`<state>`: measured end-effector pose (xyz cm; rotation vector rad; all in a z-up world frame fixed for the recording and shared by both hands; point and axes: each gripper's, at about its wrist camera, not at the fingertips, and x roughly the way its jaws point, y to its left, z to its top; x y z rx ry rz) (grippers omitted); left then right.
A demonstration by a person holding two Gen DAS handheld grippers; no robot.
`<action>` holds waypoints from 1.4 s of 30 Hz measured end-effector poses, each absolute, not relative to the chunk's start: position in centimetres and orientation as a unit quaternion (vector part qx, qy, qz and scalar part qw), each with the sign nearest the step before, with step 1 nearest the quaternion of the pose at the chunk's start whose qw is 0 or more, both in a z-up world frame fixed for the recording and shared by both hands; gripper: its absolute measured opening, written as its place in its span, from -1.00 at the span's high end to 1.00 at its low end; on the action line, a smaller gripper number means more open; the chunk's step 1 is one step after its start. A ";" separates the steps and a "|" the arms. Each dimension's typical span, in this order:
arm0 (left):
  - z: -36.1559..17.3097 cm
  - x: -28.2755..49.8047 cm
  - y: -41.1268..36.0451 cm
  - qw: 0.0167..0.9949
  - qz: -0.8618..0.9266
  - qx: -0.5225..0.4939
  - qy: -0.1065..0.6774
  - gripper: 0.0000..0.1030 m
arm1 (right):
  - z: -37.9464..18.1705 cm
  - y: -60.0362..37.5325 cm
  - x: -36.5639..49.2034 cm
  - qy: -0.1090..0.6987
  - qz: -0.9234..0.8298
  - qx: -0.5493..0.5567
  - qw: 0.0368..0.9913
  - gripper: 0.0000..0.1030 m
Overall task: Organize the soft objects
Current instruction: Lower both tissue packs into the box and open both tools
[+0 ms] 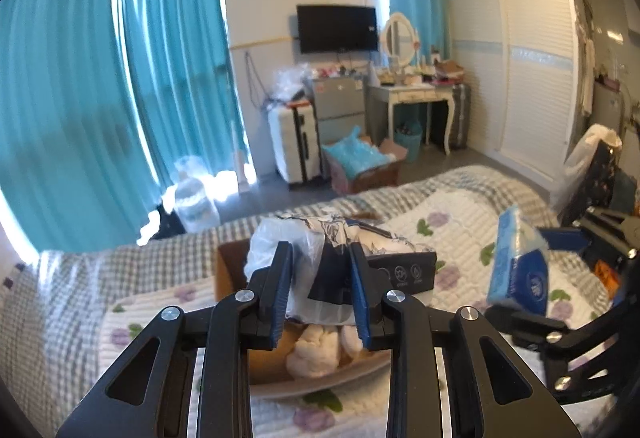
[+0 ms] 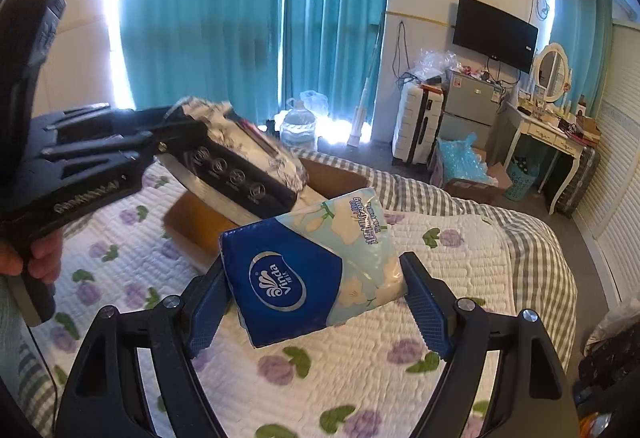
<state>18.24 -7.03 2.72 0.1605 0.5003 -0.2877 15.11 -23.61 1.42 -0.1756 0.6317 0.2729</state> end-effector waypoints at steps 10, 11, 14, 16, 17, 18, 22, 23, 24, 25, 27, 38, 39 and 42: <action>-6.1 23.0 -5.0 0.937 -0.127 0.082 0.314 0.36 | -3.0 -23.7 20.6 0.346 0.140 -0.085 0.924 -0.56; -6.5 22.7 -4.8 0.938 -0.125 0.087 0.310 0.32 | -3.2 -23.7 20.8 0.347 0.140 -0.084 0.923 -0.56; -6.9 22.3 -4.8 0.936 -0.116 0.093 0.318 0.25 | -3.6 -23.2 21.0 0.353 0.142 -0.086 0.921 -0.56; -6.8 22.3 -4.3 0.935 -0.105 0.085 0.328 0.06 | -3.4 -22.9 20.9 0.352 0.142 -0.089 0.921 -0.56; -6.7 22.2 -4.0 0.934 -0.100 0.081 0.333 -0.07 | -3.2 -22.8 20.9 0.351 0.143 -0.089 0.921 -0.56; -6.6 22.1 -3.8 0.934 -0.097 0.078 0.334 -0.12 | -2.9 -22.7 20.7 0.349 0.142 -0.090 0.922 -0.56; -4.9 20.8 -2.8 0.942 -0.094 0.069 0.316 -0.33 | -1.4 -22.1 20.7 0.339 0.142 -0.099 0.925 -0.56; -4.3 20.4 -2.6 0.944 -0.089 0.070 0.309 -0.45 | -1.2 -22.0 20.9 0.339 0.145 -0.098 0.924 -0.56; -3.8 20.1 -2.5 0.946 -0.085 0.071 0.304 -0.50 | -0.9 -21.9 21.3 0.338 0.148 -0.094 0.925 -0.56; -3.2 19.9 -2.3 0.949 -0.079 0.071 0.296 -0.52 | -0.7 -21.7 21.7 0.337 0.151 -0.090 0.925 -0.56; -2.3 19.4 -1.7 0.954 -0.074 0.067 0.284 -0.52 | -0.6 -21.3 22.6 0.337 0.151 -0.085 0.925 -0.56; -2.2 19.9 0.0 0.958 -0.062 0.053 0.275 -0.53 | -5.5 -19.5 28.7 0.378 0.131 -0.042 0.916 -0.73; -2.4 20.0 0.0 0.958 -0.061 0.052 0.276 -0.53 | -5.7 -19.7 28.8 0.370 0.129 -0.033 0.919 -0.82; -2.7 20.1 0.0 0.958 -0.062 0.048 0.276 -0.53 | -5.5 -20.2 28.5 0.351 0.132 -0.020 0.927 -0.90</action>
